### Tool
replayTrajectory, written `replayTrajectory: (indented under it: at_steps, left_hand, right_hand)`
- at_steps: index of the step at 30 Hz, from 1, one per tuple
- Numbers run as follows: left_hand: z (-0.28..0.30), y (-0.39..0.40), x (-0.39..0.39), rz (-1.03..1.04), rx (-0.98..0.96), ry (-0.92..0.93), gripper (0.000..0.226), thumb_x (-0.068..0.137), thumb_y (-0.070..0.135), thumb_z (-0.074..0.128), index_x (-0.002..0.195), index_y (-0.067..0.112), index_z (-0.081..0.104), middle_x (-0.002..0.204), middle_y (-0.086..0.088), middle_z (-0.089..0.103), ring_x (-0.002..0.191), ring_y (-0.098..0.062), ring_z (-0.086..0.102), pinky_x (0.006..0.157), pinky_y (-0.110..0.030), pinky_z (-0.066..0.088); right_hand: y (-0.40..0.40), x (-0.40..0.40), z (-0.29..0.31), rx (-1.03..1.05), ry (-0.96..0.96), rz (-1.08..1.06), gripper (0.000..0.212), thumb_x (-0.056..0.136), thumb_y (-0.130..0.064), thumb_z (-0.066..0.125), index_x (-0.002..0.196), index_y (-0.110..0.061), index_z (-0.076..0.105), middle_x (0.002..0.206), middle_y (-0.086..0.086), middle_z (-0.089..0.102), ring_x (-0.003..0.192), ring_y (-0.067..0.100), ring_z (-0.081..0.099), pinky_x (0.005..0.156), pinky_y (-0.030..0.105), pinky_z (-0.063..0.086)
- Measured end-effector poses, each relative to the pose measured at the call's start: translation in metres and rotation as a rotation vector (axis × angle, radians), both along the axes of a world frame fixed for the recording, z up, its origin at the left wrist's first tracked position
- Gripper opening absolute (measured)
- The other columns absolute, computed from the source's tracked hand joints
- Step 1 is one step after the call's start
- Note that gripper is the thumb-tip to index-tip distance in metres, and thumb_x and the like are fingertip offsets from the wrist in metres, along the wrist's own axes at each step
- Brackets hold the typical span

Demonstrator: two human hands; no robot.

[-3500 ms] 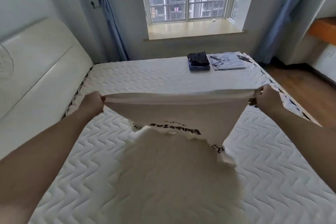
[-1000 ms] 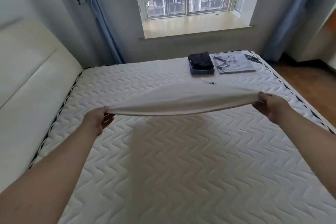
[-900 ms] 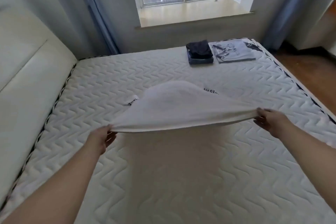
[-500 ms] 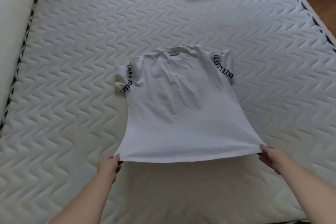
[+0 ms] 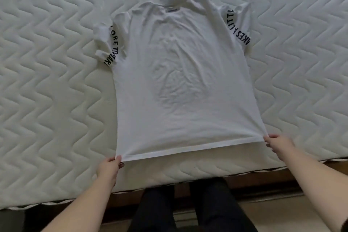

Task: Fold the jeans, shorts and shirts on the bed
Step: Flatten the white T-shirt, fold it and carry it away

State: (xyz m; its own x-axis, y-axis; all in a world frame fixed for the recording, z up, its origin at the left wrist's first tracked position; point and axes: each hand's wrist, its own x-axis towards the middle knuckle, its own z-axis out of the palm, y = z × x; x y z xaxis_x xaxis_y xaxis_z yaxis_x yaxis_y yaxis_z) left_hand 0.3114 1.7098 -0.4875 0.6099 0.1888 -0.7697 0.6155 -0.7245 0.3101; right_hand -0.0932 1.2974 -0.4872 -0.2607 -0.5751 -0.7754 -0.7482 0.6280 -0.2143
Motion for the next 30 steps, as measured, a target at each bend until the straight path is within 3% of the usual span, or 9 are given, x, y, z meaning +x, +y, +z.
replayTrajectory:
  at_steps: [2, 4, 6, 10, 16, 20, 24, 27, 30]
  left_hand:
    - [-0.005, 0.013, -0.010, -0.013, 0.019, -0.009, 0.022, 0.097, 0.012, 0.059, 0.112, -0.004, 0.058, 0.100, -0.012, 0.060, 0.071, -0.026, 0.060, 0.054, -0.013, 0.046]
    - [-0.011, 0.029, -0.019, -0.124, 0.100, -0.016, 0.031, 0.093, 0.017, 0.065, 0.112, -0.007, 0.063, 0.099, -0.018, 0.064, 0.087, -0.032, 0.062, 0.080, -0.030, 0.049]
    - [-0.014, 0.043, -0.027, -0.269, 0.164, -0.009, 0.031, 0.090, 0.019, 0.070, 0.109, -0.005, 0.067, 0.102, -0.023, 0.068, 0.099, -0.038, 0.063, 0.090, -0.039, 0.046]
    - [-0.017, 0.064, -0.043, -0.421, 0.152, 0.022, 0.019, 0.088, 0.014, 0.071, 0.092, -0.004, 0.068, 0.091, -0.024, 0.068, 0.097, -0.044, 0.062, 0.079, -0.041, 0.046]
    - [-0.013, 0.083, -0.065, -0.492, 0.206, 0.071, 0.024, 0.087, 0.018, 0.072, 0.104, 0.003, 0.063, 0.094, -0.019, 0.067, 0.087, -0.035, 0.061, 0.075, -0.037, 0.047]
    - [-0.011, 0.084, -0.078, -0.558, 0.225, 0.032, 0.019, 0.087, 0.019, 0.072, 0.100, 0.006, 0.065, 0.087, -0.011, 0.066, 0.073, -0.023, 0.055, 0.066, -0.032, 0.039]
    - [-0.007, 0.076, -0.079, -0.523, 0.211, 0.012, 0.020, 0.089, 0.020, 0.068, 0.104, 0.008, 0.065, 0.093, -0.010, 0.067, 0.081, -0.026, 0.058, 0.069, -0.033, 0.041]
    - [-0.004, 0.062, -0.075, -0.504, 0.181, 0.001, 0.018, 0.092, 0.019, 0.062, 0.106, 0.007, 0.064, 0.090, -0.010, 0.065, 0.079, -0.026, 0.056, 0.068, -0.032, 0.040]
    - [-0.001, 0.041, -0.068, -0.475, 0.106, -0.007, 0.019, 0.093, 0.013, 0.060, 0.108, 0.003, 0.063, 0.090, -0.013, 0.064, 0.072, -0.025, 0.055, 0.067, -0.030, 0.042]
  right_hand:
    - [0.010, -0.011, -0.004, -0.016, 0.040, 0.036, 0.031, 0.092, -0.015, 0.064, 0.118, 0.001, 0.063, 0.095, 0.017, 0.065, 0.093, 0.031, 0.064, 0.078, 0.041, 0.046]
    - [0.020, -0.021, -0.006, -0.027, 0.082, 0.065, 0.030, 0.091, -0.019, 0.066, 0.116, -0.002, 0.065, 0.099, 0.019, 0.069, 0.100, 0.036, 0.064, 0.088, 0.045, 0.048]
    - [0.030, -0.031, -0.006, -0.037, 0.168, 0.151, 0.030, 0.091, -0.025, 0.066, 0.114, -0.005, 0.067, 0.108, 0.021, 0.068, 0.106, 0.039, 0.061, 0.091, 0.042, 0.046]
    - [0.045, -0.049, -0.006, -0.048, 0.258, 0.254, 0.032, 0.091, -0.028, 0.067, 0.113, -0.004, 0.068, 0.115, 0.022, 0.066, 0.109, 0.040, 0.059, 0.090, 0.040, 0.045]
    - [0.068, -0.078, 0.000, -0.028, 0.330, 0.289, 0.026, 0.090, -0.035, 0.067, 0.104, -0.014, 0.071, 0.104, 0.016, 0.069, 0.095, 0.035, 0.060, 0.075, 0.034, 0.043]
    - [0.078, -0.079, -0.004, -0.004, 0.328, 0.276, 0.028, 0.092, -0.028, 0.064, 0.115, -0.013, 0.068, 0.115, 0.018, 0.066, 0.108, 0.037, 0.059, 0.089, 0.037, 0.045]
    - [0.082, -0.062, -0.001, 0.024, 0.360, 0.254, 0.049, 0.092, -0.021, 0.062, 0.137, -0.007, 0.048, 0.138, 0.023, 0.050, 0.124, 0.040, 0.050, 0.102, 0.040, 0.041]
    - [0.082, -0.033, 0.007, -0.021, 0.408, 0.266, 0.046, 0.093, -0.020, 0.053, 0.138, -0.012, 0.046, 0.139, 0.020, 0.047, 0.127, 0.040, 0.046, 0.105, 0.045, 0.037]
    - [0.084, 0.010, 0.014, -0.078, 0.294, 0.400, 0.046, 0.092, -0.019, 0.049, 0.138, -0.015, 0.046, 0.139, 0.018, 0.047, 0.127, 0.038, 0.045, 0.105, 0.044, 0.036]
